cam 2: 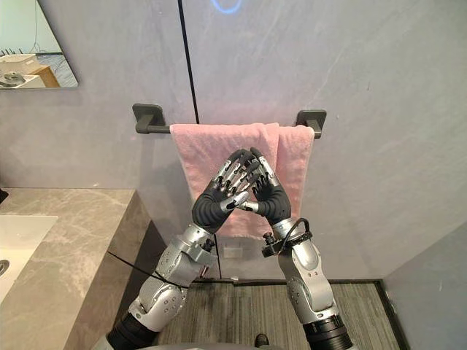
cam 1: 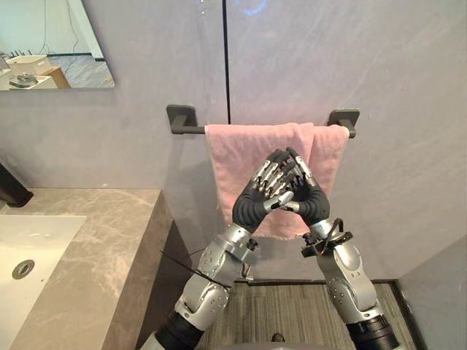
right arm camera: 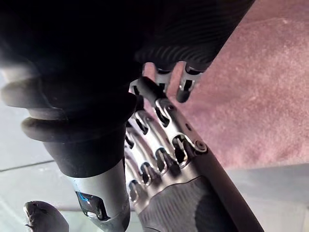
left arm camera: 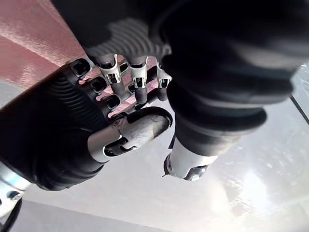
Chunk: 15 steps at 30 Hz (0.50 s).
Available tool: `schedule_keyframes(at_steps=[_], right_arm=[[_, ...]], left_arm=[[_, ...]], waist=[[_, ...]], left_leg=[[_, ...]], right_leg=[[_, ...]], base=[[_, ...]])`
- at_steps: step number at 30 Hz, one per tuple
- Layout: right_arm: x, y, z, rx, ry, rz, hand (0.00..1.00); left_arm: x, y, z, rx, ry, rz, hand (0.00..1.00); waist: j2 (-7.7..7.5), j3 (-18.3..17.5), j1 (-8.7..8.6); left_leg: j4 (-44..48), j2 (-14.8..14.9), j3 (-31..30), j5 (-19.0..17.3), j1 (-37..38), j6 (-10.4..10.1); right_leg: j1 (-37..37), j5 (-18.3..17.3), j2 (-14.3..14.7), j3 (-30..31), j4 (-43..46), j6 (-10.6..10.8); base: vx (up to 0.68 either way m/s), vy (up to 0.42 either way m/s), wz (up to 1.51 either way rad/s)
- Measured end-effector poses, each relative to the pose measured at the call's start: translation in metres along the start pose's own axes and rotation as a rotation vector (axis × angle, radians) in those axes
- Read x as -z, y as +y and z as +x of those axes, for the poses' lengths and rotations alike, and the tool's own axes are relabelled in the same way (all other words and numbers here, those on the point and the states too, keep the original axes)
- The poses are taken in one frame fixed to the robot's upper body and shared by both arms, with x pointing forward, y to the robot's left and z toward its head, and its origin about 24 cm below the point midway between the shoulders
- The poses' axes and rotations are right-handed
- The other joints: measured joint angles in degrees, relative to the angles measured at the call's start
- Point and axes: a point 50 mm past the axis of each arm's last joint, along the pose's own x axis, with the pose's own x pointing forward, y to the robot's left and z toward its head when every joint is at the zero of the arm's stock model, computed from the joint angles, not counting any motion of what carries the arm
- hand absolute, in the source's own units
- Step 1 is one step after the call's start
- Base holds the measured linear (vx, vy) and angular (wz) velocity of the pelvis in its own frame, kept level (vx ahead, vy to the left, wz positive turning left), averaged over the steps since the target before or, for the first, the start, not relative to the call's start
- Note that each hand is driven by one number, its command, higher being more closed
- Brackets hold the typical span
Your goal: Organize washtable
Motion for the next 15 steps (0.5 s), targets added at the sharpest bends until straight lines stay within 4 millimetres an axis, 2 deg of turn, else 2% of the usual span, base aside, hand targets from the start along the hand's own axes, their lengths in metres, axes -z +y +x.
schedule_keyframes(at_steps=[2, 4, 6, 9, 15], right_arm=[[0.012, -0.004, -0.002, 0.005, 0.058, -0.006, 0.0], [0.032, -0.014, -0.003, 0.018, 0.178, -0.041, 0.0], [0.044, -0.019, -0.005, 0.017, 0.259, -0.098, 0.0], [0.046, -0.021, -0.001, 0.001, 0.283, -0.152, 0.0], [0.041, -0.026, 0.025, -0.004, 0.268, -0.247, 0.0]], left_arm=[[0.008, 0.008, 0.0, -0.027, 0.04, 0.013, 0.0], [0.022, 0.027, 0.0, -0.096, 0.124, 0.045, 0.0], [0.028, 0.039, -0.002, -0.142, 0.183, 0.096, 0.0], [0.027, 0.044, -0.001, -0.157, 0.193, 0.126, 0.0], [0.012, 0.063, 0.024, -0.2, 0.179, 0.248, 0.0]], waist=[[-0.11, 0.0, 0.02], [-0.2, 0.0, 0.04], [-0.21, 0.1, -0.07], [-0.22, 0.2, -0.55], [-1.37, 0.8, -1.6]], left_leg=[[0.0, 0.0, 0.0, 0.0, -0.2, -0.1], [0.0, -0.1, -0.1, -0.2, -0.8, -0.2], [0.1, 0.0, -0.2, 0.0, -2.0, -0.1], [0.2, 0.2, -0.4, 0.0, -2.0, 0.0], [0.5, -0.1, -0.9, 0.0, -3.2, 0.0]], right_leg=[[-0.4, -0.1, -0.1, 0.0, -0.1, 0.1], [-0.9, -0.1, -0.3, -0.1, -0.1, 0.0], [-1.7, 0.3, -0.5, -0.2, -0.1, -0.3], [-1.6, 0.3, -0.3, -0.3, -0.1, -0.4], [-2.4, 0.5, -0.8, -0.8, -0.1, -0.3]], base=[[-0.03, -0.012, 0.01], [0.0, 0.0, 0.0], [0.0, 0.0, 0.0], [0.01, -0.005, 0.01], [-0.02, -0.009, 0.05]])
